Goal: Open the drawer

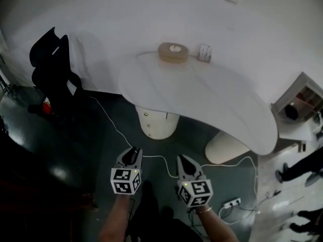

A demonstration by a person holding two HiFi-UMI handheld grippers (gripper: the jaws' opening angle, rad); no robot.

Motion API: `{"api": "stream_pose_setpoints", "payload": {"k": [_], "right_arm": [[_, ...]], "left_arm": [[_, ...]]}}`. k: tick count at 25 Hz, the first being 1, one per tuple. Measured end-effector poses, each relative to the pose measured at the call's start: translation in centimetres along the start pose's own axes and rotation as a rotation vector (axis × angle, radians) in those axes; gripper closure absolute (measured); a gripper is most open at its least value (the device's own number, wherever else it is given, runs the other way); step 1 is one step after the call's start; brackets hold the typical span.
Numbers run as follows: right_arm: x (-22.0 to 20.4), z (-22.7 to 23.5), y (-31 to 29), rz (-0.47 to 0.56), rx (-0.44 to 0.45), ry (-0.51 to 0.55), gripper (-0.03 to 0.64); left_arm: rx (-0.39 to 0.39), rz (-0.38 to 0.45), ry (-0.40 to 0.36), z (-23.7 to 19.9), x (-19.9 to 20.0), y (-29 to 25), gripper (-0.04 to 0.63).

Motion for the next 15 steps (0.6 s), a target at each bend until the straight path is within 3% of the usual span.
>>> {"api": "stream_pose_setpoints", "payload": {"k": [8, 15], "right_arm": [[-0.2, -0.2, -9.5, -0.046, -0.068, -0.011, 0.614], [-1.8, -0.2, -15.0, -0.064, -0.116, -0.035, 0.614]], "left_arm": [[-0.078, -0.072, -0.005, -6.3, 0.9, -8.8, 0.456], [-0.102, -0.125, -0.02, -10.0, -1.0, -15.2, 0.422]]}}
Point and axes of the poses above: the fingertips, and each gripper's own axes: y backward along the fingers, z to its right, x out of its top, the point moved 8 cm from there along y, backward along the fingers, and after that the axes turned 8 degrees about z, right-handed, at the moved point
